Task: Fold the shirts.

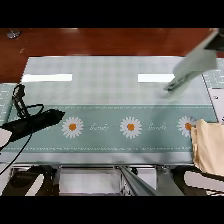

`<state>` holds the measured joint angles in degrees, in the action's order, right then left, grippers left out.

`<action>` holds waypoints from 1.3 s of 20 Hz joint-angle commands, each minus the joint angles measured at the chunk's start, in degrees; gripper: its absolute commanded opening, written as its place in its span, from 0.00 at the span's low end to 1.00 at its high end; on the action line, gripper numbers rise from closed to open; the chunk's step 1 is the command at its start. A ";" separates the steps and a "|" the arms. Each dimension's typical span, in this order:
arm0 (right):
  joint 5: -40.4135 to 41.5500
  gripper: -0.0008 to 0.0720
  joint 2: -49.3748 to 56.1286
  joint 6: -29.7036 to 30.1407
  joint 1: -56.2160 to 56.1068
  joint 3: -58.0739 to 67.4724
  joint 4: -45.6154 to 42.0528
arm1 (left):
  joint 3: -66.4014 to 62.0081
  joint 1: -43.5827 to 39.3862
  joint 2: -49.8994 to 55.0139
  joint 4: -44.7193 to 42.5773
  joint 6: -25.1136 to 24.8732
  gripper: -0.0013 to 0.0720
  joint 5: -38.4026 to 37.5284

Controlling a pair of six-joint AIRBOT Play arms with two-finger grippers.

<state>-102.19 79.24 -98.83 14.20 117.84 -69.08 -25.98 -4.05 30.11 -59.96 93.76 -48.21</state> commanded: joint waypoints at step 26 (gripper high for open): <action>29.40 0.04 -14.73 4.55 12.00 -32.35 8.09 | -37.62 -2.01 23.82 -0.33 -10.93 0.05 -3.15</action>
<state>-83.57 57.71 -99.24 40.53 77.65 -70.52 -49.10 -4.86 44.34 -59.99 87.31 -45.58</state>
